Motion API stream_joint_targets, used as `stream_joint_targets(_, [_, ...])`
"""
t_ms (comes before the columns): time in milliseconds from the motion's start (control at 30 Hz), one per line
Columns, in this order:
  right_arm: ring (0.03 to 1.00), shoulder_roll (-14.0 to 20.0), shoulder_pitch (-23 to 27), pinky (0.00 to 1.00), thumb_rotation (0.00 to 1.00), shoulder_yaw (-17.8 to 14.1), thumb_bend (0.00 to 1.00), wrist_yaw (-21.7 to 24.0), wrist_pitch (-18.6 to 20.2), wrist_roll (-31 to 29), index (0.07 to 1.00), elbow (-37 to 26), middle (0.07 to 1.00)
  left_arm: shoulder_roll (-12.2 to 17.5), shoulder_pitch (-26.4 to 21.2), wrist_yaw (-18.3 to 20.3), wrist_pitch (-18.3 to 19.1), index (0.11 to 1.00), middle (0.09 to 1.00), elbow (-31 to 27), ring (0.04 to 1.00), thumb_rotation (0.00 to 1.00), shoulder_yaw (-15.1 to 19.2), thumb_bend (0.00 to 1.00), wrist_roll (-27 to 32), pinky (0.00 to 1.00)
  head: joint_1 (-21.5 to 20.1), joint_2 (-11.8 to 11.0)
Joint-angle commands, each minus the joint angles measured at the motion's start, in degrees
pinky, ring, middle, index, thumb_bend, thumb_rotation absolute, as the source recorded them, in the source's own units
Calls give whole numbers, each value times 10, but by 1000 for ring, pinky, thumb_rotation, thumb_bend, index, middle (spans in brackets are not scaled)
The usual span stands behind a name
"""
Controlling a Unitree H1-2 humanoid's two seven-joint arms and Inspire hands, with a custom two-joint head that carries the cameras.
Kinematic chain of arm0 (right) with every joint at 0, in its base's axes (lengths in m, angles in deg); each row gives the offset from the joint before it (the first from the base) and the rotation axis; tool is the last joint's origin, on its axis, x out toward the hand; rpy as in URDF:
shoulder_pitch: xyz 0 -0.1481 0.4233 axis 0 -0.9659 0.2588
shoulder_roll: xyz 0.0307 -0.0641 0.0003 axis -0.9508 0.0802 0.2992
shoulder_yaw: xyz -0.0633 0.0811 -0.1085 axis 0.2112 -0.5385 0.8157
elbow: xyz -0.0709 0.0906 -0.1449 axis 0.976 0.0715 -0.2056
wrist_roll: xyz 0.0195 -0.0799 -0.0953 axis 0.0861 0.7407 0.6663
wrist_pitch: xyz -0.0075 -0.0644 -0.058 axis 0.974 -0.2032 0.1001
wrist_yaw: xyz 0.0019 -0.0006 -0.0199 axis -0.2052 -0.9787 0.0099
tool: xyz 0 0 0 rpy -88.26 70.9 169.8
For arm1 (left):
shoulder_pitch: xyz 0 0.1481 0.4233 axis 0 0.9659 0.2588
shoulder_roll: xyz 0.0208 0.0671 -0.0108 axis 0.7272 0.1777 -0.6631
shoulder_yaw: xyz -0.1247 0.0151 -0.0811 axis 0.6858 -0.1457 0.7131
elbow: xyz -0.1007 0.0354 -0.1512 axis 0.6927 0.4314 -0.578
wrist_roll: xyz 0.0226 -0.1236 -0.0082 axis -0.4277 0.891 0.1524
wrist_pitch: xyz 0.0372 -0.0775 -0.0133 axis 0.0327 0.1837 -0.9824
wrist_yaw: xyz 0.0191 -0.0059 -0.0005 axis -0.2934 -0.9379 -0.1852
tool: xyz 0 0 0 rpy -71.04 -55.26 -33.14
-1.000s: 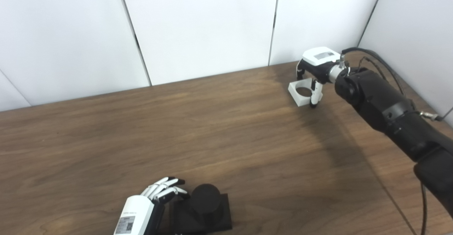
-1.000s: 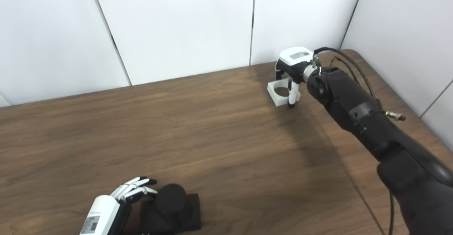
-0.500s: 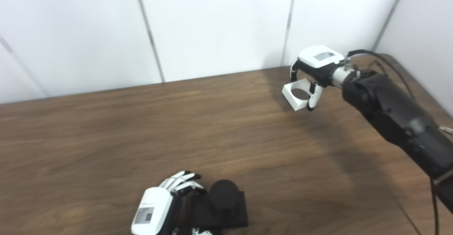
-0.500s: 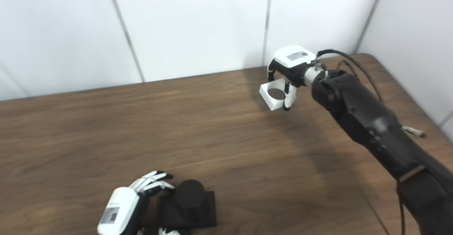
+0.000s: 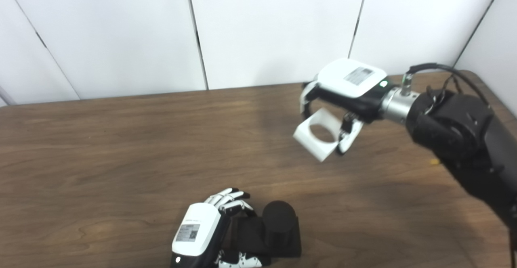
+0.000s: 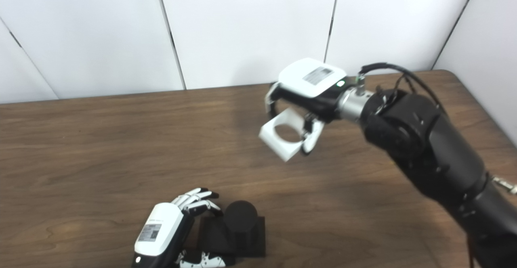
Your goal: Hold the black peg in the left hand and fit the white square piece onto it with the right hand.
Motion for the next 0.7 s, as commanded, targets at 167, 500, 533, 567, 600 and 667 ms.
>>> stream_joint_targets(167, [860, -27, 20, 882, 133, -6, 525, 68, 27, -27, 481, -86, 733, 3, 1, 30, 16, 489, 806, 2, 865, 48, -6, 514, -3, 813, 0, 8])
stream_joint_targets(500, [870, -59, 6, 899, 133, 9, 525, 131, 52, -41, 480, -153, 742, 1, -4, 35, 18, 489, 805, 3, 865, 49, -6, 514, -5, 805, 3, 14])
stream_joint_targets(533, [874, -61, 6, 902, 133, 10, 525, 136, 52, -42, 480, -156, 744, 1, -5, 34, 16, 489, 804, 3, 864, 48, -5, 514, -4, 802, 3, 15])
stream_joint_targets(567, [877, -62, 7, 902, 133, 11, 525, 140, 52, -42, 480, -158, 745, 1, -5, 33, 15, 489, 803, 3, 863, 48, -5, 514, -4, 799, 3, 15])
stream_joint_targets(600, [879, -64, 7, 901, 133, 12, 525, 145, 54, -41, 480, -161, 745, 1, -5, 31, 14, 489, 802, 4, 863, 48, -5, 514, -3, 797, 3, 16])
stream_joint_targets(667, [881, -66, 5, 896, 134, 14, 525, 150, 52, -39, 480, -164, 746, 1, -5, 29, 13, 489, 800, 5, 859, 48, -6, 514, -3, 793, 3, 17])
